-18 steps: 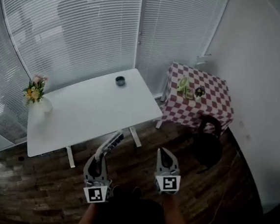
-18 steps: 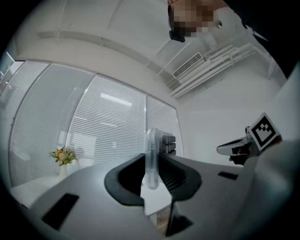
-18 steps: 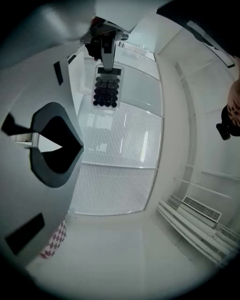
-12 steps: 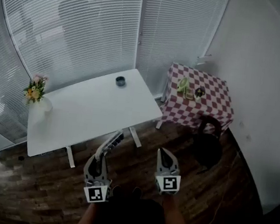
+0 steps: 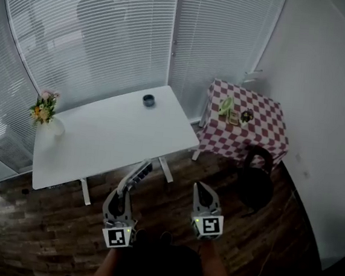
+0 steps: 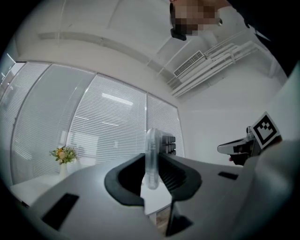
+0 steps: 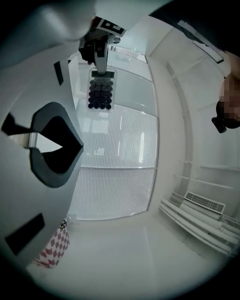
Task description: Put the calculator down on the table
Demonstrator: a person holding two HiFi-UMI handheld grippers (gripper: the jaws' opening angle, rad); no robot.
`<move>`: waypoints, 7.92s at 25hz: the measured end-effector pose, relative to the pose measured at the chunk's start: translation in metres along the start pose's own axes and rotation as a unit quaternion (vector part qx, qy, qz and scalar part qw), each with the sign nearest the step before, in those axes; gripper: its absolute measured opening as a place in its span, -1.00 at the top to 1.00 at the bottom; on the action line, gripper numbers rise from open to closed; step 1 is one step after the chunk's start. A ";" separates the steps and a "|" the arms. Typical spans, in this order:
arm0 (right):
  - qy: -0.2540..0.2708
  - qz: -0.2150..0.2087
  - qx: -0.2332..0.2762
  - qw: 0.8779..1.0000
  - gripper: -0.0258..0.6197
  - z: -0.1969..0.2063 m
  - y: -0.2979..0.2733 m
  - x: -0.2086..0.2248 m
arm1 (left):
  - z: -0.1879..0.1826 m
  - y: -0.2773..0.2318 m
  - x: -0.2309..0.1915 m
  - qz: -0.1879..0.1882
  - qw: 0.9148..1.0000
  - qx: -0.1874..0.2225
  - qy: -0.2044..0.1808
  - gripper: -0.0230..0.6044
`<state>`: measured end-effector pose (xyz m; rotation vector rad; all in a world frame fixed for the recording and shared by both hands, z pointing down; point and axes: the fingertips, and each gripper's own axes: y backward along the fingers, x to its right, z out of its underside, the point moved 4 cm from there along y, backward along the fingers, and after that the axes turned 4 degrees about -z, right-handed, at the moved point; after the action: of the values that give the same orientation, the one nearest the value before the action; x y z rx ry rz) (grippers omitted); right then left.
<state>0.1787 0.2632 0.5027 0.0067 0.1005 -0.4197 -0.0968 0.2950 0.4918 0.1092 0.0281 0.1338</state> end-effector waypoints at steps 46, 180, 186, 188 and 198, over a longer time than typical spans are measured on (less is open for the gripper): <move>0.017 -0.075 -0.033 0.996 0.90 0.042 -0.190 0.044 | 0.051 -0.161 -0.052 -0.074 0.997 -0.026 0.006 0.66; -0.009 -0.055 -0.087 0.995 0.90 0.060 -0.409 0.120 | 0.383 -0.411 -0.115 -0.159 0.660 -0.249 0.691 0.31; -0.009 -0.054 -0.088 0.995 0.90 0.062 -0.408 0.119 | 0.334 -0.422 -0.116 -0.106 0.702 -0.210 0.672 0.21; -0.011 -0.053 -0.089 0.995 0.90 0.063 -0.408 0.119 | 0.314 -0.429 -0.117 -0.090 0.708 -0.190 0.674 0.18; -0.014 -0.053 -0.080 0.995 0.90 0.057 -0.411 0.116 | 0.191 -0.464 -0.124 -0.009 0.703 -0.072 0.708 0.15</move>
<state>0.1223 -0.1605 0.5539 -0.1633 0.1060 -0.5171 -0.1523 -0.1990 0.6324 -0.1811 1.5861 0.1733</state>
